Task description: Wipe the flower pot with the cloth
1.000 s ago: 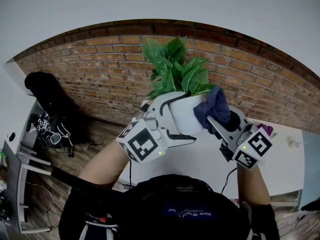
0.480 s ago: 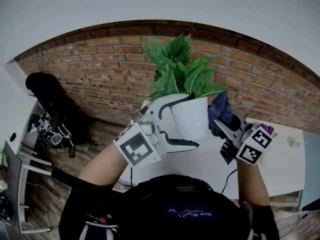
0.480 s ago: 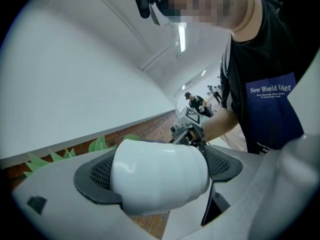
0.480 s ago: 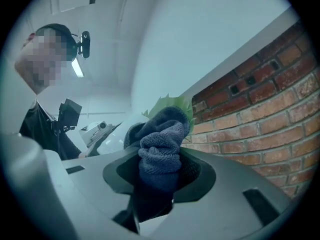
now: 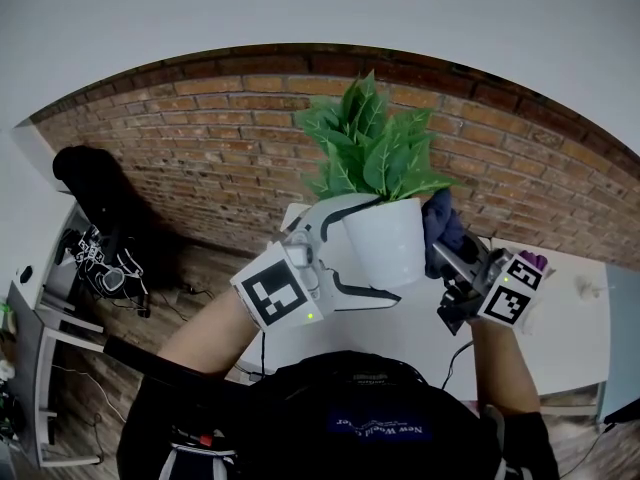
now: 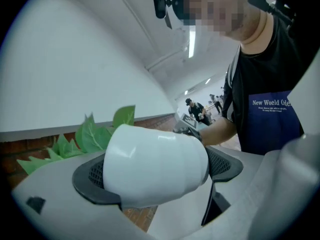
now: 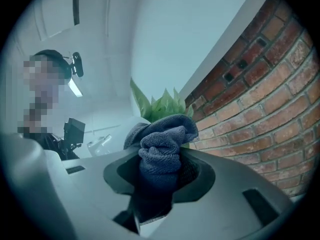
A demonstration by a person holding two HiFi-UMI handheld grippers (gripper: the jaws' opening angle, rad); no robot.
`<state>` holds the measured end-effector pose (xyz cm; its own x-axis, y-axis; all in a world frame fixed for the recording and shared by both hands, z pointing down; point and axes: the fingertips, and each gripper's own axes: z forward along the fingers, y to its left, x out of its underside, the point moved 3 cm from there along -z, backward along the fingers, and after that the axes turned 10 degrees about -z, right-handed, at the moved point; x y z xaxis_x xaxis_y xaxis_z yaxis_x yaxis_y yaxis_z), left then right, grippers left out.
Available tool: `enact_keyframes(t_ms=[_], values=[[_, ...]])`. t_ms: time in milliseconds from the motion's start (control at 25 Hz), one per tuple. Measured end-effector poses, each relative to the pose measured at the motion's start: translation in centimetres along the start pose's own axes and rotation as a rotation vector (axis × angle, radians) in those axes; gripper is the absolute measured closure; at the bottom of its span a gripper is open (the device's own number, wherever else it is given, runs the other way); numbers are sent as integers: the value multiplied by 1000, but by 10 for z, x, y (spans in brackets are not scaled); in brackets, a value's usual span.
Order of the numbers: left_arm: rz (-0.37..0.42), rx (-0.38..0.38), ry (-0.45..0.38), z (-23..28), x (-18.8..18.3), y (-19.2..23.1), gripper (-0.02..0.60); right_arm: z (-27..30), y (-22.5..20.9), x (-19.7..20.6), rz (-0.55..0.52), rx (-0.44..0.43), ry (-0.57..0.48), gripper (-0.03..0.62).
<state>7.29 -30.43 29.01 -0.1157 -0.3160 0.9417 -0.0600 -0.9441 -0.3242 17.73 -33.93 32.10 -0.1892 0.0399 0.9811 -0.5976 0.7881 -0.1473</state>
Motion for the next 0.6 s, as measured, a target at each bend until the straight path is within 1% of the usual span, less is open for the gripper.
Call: enact_keyframes(t_ms=[160,320,440,520,600], values=[[7,5,1,4,0,-4,42,3,5,-5,-69,16,27,462],[5,7,20,7,2,-4,23,2,5,-2,-86,22,44,465],[40,23,24,6,5,-6,29,1,4,1,-119,19,56,465],[45,21,29,2,7,-2,32,0,3,-4,-162,34,57,464],[42,11,61,-1,13,3,32,-1,6,-15,-224,55,56,464]])
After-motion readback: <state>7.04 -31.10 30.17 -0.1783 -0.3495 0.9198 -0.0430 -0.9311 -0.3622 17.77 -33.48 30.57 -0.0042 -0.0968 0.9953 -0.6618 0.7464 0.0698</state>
